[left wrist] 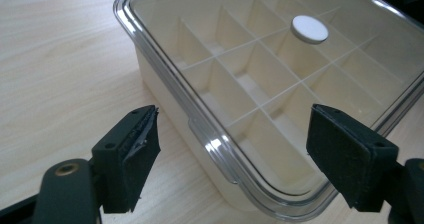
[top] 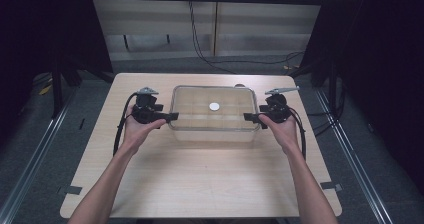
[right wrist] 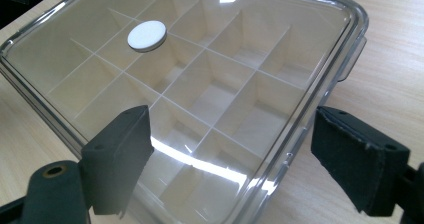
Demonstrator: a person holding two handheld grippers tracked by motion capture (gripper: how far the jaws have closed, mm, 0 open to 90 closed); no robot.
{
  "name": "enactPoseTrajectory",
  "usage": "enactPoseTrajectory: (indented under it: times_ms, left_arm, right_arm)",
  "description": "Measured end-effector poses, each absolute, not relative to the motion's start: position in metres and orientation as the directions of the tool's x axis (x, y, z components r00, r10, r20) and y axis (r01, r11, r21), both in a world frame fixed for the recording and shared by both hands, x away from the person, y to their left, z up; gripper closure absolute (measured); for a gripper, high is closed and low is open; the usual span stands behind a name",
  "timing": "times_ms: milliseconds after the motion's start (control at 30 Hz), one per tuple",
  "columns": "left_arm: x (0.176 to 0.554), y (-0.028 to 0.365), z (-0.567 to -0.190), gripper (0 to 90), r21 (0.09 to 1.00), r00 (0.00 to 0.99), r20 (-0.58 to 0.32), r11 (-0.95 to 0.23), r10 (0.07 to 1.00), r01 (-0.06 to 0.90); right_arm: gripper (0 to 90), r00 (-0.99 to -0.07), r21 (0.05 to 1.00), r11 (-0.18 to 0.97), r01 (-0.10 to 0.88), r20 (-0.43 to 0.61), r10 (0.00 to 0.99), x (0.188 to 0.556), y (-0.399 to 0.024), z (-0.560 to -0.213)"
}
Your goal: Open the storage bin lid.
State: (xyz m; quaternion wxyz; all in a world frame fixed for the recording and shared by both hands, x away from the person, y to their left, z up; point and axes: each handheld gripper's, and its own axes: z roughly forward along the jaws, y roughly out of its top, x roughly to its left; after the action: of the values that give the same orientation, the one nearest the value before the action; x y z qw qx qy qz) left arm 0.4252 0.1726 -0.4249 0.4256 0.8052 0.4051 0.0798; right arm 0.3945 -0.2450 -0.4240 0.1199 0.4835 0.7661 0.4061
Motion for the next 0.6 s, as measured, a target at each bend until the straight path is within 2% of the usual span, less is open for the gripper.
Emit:
enactPoseTrajectory:
  times_ms: [367,600]
  left_arm:
    - [0.428,0.167,-0.436,17.7,0.727,0.653,-0.265,-0.298,0.709,0.619]
    - [0.435,0.159,-0.440,17.4,0.708,0.652,-0.261,-0.317,0.712,0.630]
  right_arm:
    - [12.7,-0.490,0.705,0.197,0.681,0.239,0.838,0.401,-0.243,-0.439]
    - [11.4,-0.476,0.686,0.202,0.699,0.235,0.848,0.405,-0.240,-0.442]
